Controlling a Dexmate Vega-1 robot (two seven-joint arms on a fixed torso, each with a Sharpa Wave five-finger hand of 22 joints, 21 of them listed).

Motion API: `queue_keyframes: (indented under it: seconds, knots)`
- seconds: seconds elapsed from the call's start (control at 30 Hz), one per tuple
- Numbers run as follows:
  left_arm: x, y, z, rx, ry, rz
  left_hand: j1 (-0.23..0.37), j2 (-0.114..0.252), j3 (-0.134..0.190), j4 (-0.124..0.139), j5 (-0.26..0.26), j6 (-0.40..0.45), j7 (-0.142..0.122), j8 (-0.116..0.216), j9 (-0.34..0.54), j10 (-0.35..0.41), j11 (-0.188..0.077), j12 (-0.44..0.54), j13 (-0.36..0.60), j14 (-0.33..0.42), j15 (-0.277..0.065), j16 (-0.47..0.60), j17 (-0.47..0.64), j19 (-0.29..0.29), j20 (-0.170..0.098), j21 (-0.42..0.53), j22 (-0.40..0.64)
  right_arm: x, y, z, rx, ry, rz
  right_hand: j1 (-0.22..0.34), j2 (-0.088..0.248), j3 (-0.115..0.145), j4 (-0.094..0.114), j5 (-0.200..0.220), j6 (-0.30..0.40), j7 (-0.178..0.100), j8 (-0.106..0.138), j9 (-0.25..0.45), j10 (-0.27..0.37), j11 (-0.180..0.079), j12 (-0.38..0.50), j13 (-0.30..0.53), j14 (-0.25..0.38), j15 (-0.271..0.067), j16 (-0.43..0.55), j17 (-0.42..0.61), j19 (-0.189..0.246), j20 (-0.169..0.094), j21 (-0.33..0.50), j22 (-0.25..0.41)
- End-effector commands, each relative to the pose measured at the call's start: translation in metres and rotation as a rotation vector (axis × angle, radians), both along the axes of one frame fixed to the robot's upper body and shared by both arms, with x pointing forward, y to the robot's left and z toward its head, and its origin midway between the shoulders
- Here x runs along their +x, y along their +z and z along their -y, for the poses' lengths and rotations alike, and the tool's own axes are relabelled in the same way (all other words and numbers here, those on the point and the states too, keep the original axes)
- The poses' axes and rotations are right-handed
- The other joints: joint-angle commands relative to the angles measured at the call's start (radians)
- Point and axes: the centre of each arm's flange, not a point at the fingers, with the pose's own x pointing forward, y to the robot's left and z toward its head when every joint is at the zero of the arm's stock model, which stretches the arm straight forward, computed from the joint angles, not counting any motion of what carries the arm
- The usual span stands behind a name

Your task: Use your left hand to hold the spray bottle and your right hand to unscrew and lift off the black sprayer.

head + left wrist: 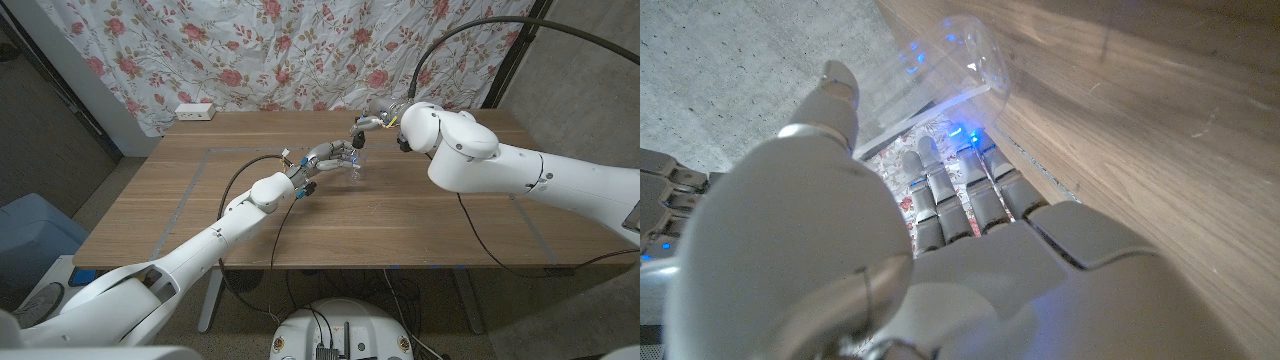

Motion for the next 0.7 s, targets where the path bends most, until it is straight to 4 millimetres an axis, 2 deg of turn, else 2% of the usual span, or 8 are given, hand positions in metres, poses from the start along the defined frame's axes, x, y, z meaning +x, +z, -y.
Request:
queue_keyframes:
  seconds: [0.03, 0.4, 0.7]
  knots:
    - [0.0011, 0.0008, 0.0007, 0.005, -0.004, 0.000, 0.041, 0.078, 0.003, 0.007, 0.003, 0.010, -0.002, 0.028, 0.001, 0.071, -0.063, 0.005, 0.091, 0.008, -0.141, -0.001, 0.002, 0.006, 0.002, 0.007, 0.003, 0.0053, -0.0013, -0.0048, -0.009, -0.013, -0.004, 0.027, 0.001, 0.008, -0.002, 0.006, 0.009, 0.001, 0.006, 0.007, 0.008, 0.003, 0.006, 0.002, 0.003, -0.005, 0.010, 0.000, 0.013, 0.000, 0.006, 0.001]
    - [0.0019, 0.0005, 0.0003, 0.001, 0.000, -0.001, 0.040, 0.084, 0.003, 0.007, 0.004, 0.013, 0.001, 0.036, -0.002, 0.073, -0.062, 0.005, 0.094, 0.008, -0.139, -0.004, 0.004, 0.006, 0.003, 0.007, 0.004, 0.0088, -0.0013, -0.0048, -0.006, -0.019, -0.004, 0.050, 0.001, 0.014, -0.002, 0.005, 0.023, 0.006, 0.015, 0.012, 0.012, 0.003, 0.007, 0.002, 0.007, -0.007, 0.012, -0.001, 0.019, -0.004, 0.005, 0.001]
    - [0.0027, -0.0001, 0.0000, 0.000, 0.003, -0.002, 0.037, 0.088, 0.003, 0.008, 0.004, 0.013, -0.001, 0.042, -0.004, 0.073, -0.062, 0.004, 0.096, 0.013, -0.140, -0.008, 0.003, 0.006, 0.004, 0.008, 0.004, 0.0109, -0.0020, -0.0050, -0.007, -0.020, 0.000, 0.081, 0.006, 0.023, -0.002, 0.005, 0.046, -0.020, 0.028, 0.019, 0.022, -0.007, 0.010, 0.002, 0.017, -0.028, 0.016, -0.001, 0.025, -0.020, 0.005, 0.001]
